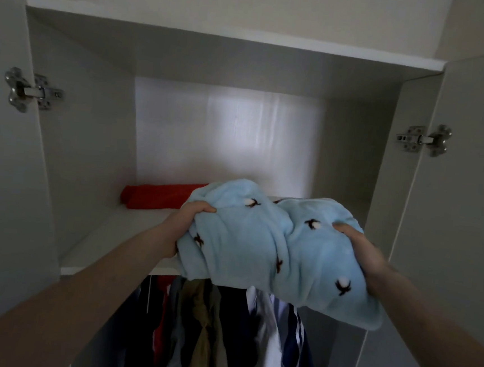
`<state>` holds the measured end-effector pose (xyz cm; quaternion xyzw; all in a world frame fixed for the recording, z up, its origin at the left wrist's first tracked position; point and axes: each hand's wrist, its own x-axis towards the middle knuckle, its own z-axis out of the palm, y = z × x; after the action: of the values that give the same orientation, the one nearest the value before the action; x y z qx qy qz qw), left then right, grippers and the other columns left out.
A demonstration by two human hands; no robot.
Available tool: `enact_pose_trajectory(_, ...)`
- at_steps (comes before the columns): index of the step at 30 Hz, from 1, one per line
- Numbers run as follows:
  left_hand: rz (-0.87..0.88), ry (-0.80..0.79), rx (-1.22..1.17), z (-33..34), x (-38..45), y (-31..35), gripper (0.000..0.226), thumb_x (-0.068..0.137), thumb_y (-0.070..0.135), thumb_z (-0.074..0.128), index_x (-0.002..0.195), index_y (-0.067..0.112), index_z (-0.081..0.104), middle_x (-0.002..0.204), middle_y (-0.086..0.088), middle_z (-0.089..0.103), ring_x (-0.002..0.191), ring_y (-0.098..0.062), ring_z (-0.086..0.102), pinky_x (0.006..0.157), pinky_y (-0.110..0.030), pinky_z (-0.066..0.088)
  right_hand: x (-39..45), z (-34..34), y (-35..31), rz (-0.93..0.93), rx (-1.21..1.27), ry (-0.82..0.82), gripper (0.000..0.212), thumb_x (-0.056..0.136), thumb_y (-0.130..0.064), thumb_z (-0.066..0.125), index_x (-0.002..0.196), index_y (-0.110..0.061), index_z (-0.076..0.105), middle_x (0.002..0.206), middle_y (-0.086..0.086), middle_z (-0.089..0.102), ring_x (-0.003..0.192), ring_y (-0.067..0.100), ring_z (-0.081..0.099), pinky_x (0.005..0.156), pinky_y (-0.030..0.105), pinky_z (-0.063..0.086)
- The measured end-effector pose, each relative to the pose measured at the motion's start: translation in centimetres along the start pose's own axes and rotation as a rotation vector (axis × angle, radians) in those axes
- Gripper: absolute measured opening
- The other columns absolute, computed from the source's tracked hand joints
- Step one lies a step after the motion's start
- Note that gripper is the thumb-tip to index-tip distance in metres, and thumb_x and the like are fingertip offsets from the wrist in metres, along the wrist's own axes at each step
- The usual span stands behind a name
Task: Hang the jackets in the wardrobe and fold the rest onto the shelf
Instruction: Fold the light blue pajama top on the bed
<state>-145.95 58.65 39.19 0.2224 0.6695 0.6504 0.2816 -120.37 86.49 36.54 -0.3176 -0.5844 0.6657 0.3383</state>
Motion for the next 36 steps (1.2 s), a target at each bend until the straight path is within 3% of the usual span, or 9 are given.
enact_pose_trajectory(5, -0.028, -0.007, -0.018, 0.9, 5.2, 0.2, 0.061, 0.059, 0.048, 0.079, 0.115, 0.024, 0.073, 0.097, -0.013, 0.079, 0.09, -0.034, 0.075, 0.071, -0.036, 0.058, 5.2, 0.6, -0.7, 0.02, -0.077, 0.033, 0.083, 0.063, -0.048, 0.089, 0.133, -0.01, 0.066, 0.12, 0.018, 0.074, 0.102, 0.039, 0.074, 0.098, 0.054, 0.057)
enact_pose_trajectory(12, -0.053, 0.002, 0.002, 2.2, 12.4, 1.6, 0.067, 0.057, 0.05, 0.081, 0.119, 0.025, 0.074, 0.104, -0.012, 0.079, 0.103, -0.035, 0.073, 0.092, -0.045, 0.058, 14.1, 1.8, -2.4, 0.046, -0.111, -0.005, 0.105, 0.042, -0.053, 0.088, 0.134, -0.009, 0.065, 0.127, 0.019, 0.07, 0.106, 0.037, 0.073, 0.099, 0.051, 0.057)
enact_pose_trajectory(19, -0.178, 0.11, 0.301, 2.7, 18.8, 0.8, 0.084, 0.064, 0.069, 0.075, 0.131, 0.02, 0.063, 0.114, -0.01, 0.073, 0.099, -0.032, 0.07, 0.083, -0.044, 0.059, 21.7, 2.4, -2.2, 0.118, -0.351, -0.137, 0.065, 0.082, -0.057, 0.075, 0.129, -0.012, 0.07, 0.113, 0.016, 0.077, 0.1, 0.035, 0.075, 0.098, 0.049, 0.058)
enact_pose_trajectory(22, -0.184, 0.145, 0.649, 1.8, 19.4, 1.2, 0.096, 0.07, 0.088, 0.055, 0.142, 0.025, 0.051, 0.135, -0.008, 0.059, 0.109, -0.03, 0.062, 0.078, -0.038, 0.054, 22.9, 2.4, -2.2, 0.041, -0.603, -0.092, 0.067, 0.089, -0.064, 0.066, 0.135, -0.014, 0.068, 0.136, 0.016, 0.066, 0.121, 0.036, 0.065, 0.111, 0.051, 0.048)
enact_pose_trajectory(25, -0.054, 0.184, 1.15, 1.5, 18.7, 1.9, 0.077, 0.093, 0.082, 0.025, 0.159, 0.043, 0.024, 0.162, -0.02, 0.029, 0.142, -0.046, 0.036, 0.113, -0.051, 0.037, 21.9, 2.8, -3.1, -0.094, -0.913, 0.101, 0.084, 0.089, -0.07, 0.061, 0.156, -0.022, 0.045, 0.165, 0.015, 0.033, 0.148, 0.041, 0.035, 0.123, 0.051, 0.029)
enact_pose_trajectory(27, 0.153, 0.298, 1.415, 2.6, 16.7, 2.2, 0.107, 0.072, 0.094, 0.0, 0.162, 0.039, 0.016, 0.165, -0.019, 0.021, 0.149, -0.043, 0.027, 0.12, -0.05, 0.029, 19.3, 3.6, -3.3, -0.299, -0.917, 0.173, 0.086, 0.086, -0.067, 0.065, 0.158, -0.028, 0.039, 0.167, 0.008, 0.027, 0.15, 0.039, 0.029, 0.123, 0.052, 0.026)
enact_pose_trajectory(29, 0.439, 0.327, 1.195, 3.4, 15.3, 1.4, 0.117, 0.066, 0.095, 0.014, 0.161, 0.028, 0.024, 0.168, -0.007, 0.022, 0.154, -0.027, 0.023, 0.124, -0.041, 0.02, 16.1, 4.5, -2.3, -0.558, -0.912, 0.089, 0.076, 0.083, -0.072, 0.061, 0.15, -0.039, 0.048, 0.16, -0.004, 0.037, 0.146, 0.03, 0.037, 0.119, 0.051, 0.03)
enact_pose_trajectory(31, 0.689, 0.144, 1.213, 4.3, 14.1, -0.7, 0.097, 0.077, 0.093, 0.03, 0.159, 0.042, 0.022, 0.169, 0.011, 0.013, 0.157, -0.01, 0.006, 0.127, -0.038, 0.008, 13.7, 5.6, -0.3, -0.692, -1.007, -0.026, 0.077, 0.077, -0.083, 0.048, 0.143, -0.044, 0.054, 0.156, -0.01, 0.043, 0.144, 0.021, 0.04, 0.121, 0.05, 0.03)
enact_pose_trajectory(36, 0.637, -0.039, 1.433, 6.5, 16.0, -5.1, 0.094, 0.084, 0.089, 0.03, 0.147, 0.056, -0.031, 0.168, 0.021, -0.019, 0.155, -0.008, -0.019, 0.127, -0.051, -0.006, 14.9, 7.7, 3.6, -0.601, -1.34, -0.115, 0.088, 0.075, -0.094, 0.026, 0.153, -0.053, 0.028, 0.17, -0.013, 0.01, 0.159, 0.02, 0.002, 0.126, 0.058, 0.002)
